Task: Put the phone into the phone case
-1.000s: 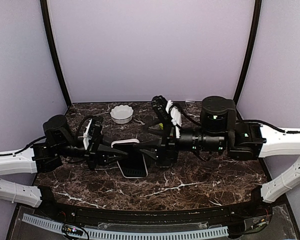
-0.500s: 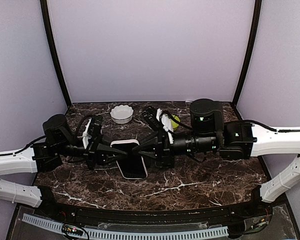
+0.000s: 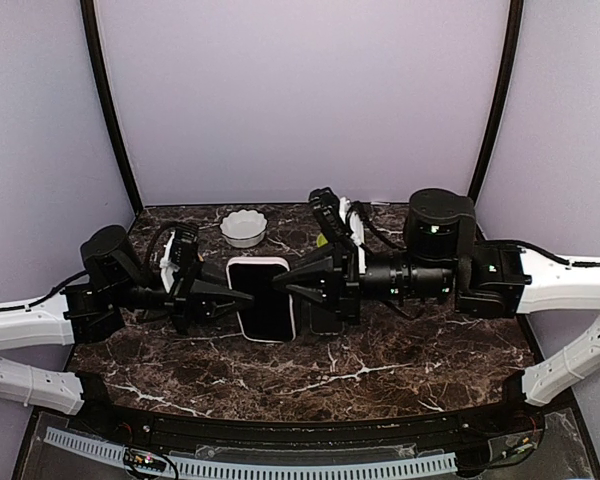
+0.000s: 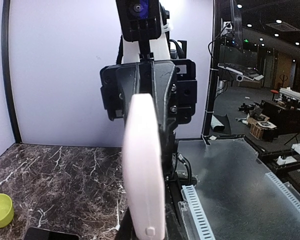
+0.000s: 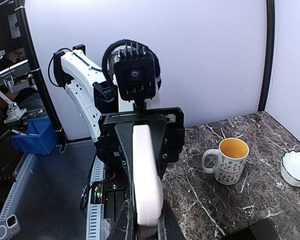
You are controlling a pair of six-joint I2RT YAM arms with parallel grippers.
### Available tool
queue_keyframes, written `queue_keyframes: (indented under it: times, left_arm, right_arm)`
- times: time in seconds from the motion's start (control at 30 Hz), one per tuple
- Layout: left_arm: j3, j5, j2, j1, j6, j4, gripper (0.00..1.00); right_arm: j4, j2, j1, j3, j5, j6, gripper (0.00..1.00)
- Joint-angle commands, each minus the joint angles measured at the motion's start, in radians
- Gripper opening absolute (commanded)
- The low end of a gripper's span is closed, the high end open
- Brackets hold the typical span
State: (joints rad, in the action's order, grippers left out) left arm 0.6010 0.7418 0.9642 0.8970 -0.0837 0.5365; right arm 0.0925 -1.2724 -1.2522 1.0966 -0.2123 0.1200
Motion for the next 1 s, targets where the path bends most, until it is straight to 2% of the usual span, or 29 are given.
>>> queue_keyframes:
  times: [0.0,0.03,0.07,0.13,0.17,0.2,0.3,0.37,0.47,0.53,0.67,0.77,0.8,0.83,0.87,0.9,0.97]
  left_arm:
    - [0.018,0.036,-0.004,0.004,0.009,0.016,0.00]
    - [0.017,0.038,-0.010,0.005,0.004,0.020,0.00]
    - [0.015,0.035,-0.015,0.005,-0.012,0.038,0.00]
    - [0.004,0.005,-0.035,0.004,-0.044,0.072,0.00]
    - [-0.005,-0.007,-0.054,0.003,-0.050,0.082,0.00]
    - [-0.010,-0.026,-0.063,0.003,-0.056,0.100,0.00]
    - [-0.034,-0.065,-0.101,-0.003,-0.072,0.152,0.00]
    - [-0.048,-0.106,-0.116,-0.013,-0.103,0.192,0.00]
    - [-0.061,-0.123,-0.123,-0.036,-0.171,0.248,0.00]
    - [-0.065,-0.118,-0.119,-0.049,-0.198,0.269,0.00]
    - [-0.059,-0.088,-0.101,-0.054,-0.214,0.276,0.00]
    - [-0.058,-0.072,-0.095,-0.055,-0.224,0.283,0.00]
    - [-0.059,-0.070,-0.096,-0.054,-0.223,0.284,0.00]
    - [-0.059,-0.070,-0.097,-0.055,-0.221,0.285,0.00]
    - [-0.060,-0.070,-0.099,-0.055,-0.220,0.282,0.00]
    - [-0.061,-0.070,-0.101,-0.055,-0.217,0.281,0.00]
    - [-0.061,-0.072,-0.105,-0.056,-0.213,0.278,0.00]
  right_arm:
    - [0.173,0.045,0.011,0.005,0.021,0.050,0.01]
    - [0.157,0.044,0.014,0.006,0.027,0.060,0.21]
    - [0.135,0.043,0.016,0.002,0.026,0.065,0.57]
    - [0.093,0.038,0.018,-0.015,0.046,0.076,0.86]
    - [0.081,0.035,0.017,-0.030,0.063,0.087,0.95]
    - [0.075,0.033,0.018,-0.047,0.093,0.102,0.98]
    - [0.081,0.020,0.018,-0.088,0.062,0.140,0.98]
    - [0.104,0.011,0.018,-0.111,0.031,0.156,0.96]
    - [0.144,0.004,0.018,-0.150,0.070,0.179,0.89]
    - [0.197,0.001,0.018,-0.172,0.054,0.179,0.81]
    - [0.237,-0.030,0.018,-0.168,0.034,0.174,0.57]
    - [0.227,-0.062,0.019,-0.146,-0.005,0.158,0.55]
    - [0.225,-0.069,0.019,-0.142,-0.006,0.156,0.50]
    - [0.228,-0.075,0.020,-0.142,-0.009,0.153,0.35]
    - [0.229,-0.078,0.019,-0.140,-0.009,0.150,0.13]
    - [0.225,-0.080,0.019,-0.139,-0.006,0.149,0.00]
    - [0.224,-0.077,0.020,-0.143,-0.024,0.143,0.00]
